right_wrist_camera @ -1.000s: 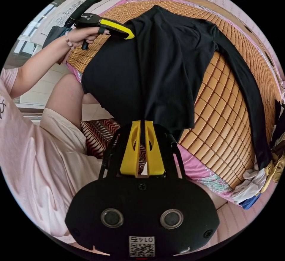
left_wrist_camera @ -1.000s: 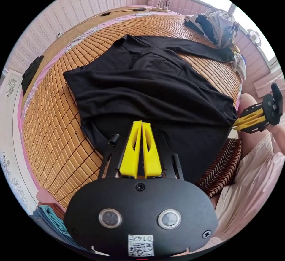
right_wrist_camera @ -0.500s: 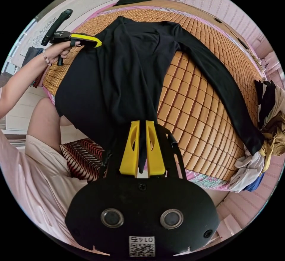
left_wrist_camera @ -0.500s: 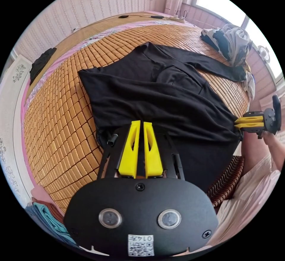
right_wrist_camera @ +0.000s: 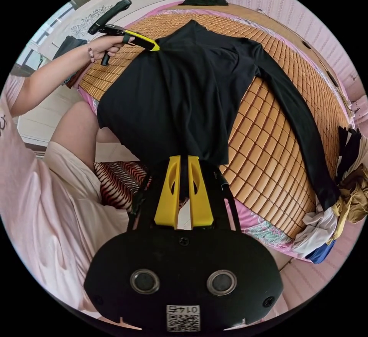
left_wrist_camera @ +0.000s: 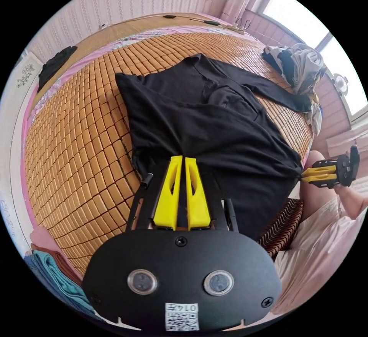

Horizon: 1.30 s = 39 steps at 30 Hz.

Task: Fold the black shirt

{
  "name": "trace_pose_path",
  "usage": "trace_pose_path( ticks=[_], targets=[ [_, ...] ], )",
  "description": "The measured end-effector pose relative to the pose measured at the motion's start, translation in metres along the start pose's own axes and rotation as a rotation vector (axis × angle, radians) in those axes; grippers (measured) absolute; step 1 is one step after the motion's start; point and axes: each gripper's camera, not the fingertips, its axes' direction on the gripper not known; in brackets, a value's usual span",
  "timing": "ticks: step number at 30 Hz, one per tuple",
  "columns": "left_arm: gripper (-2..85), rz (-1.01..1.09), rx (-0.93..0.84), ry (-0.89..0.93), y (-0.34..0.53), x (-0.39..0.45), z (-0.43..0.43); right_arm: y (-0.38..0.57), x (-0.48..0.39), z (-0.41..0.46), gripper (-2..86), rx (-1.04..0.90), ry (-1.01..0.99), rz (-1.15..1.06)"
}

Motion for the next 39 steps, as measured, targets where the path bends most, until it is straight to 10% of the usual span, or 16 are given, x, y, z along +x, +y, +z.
trace_pose_path(
  ticks=[13, 33, 39],
  targets=[
    [-0.9, 0.294, 0.056, 0.379, 0.005, 0.172, 0.022, 0.02, -0.001, 0.06, 5.7, -0.129, -0.126, -0.113],
    [-1.0, 0.324, -0.158, 0.279, -0.047, 0.224, 0.093, 0.081, 0.045, 0.145, 1.7, 0.082, 0.074, 0.18],
    [-1.0, 0.38, -0.083, 0.319, -0.085, 0.228, 0.072, 0.168, 0.106, 0.123, 5.3, 0.43, 0.276, 0.512]
  ],
)
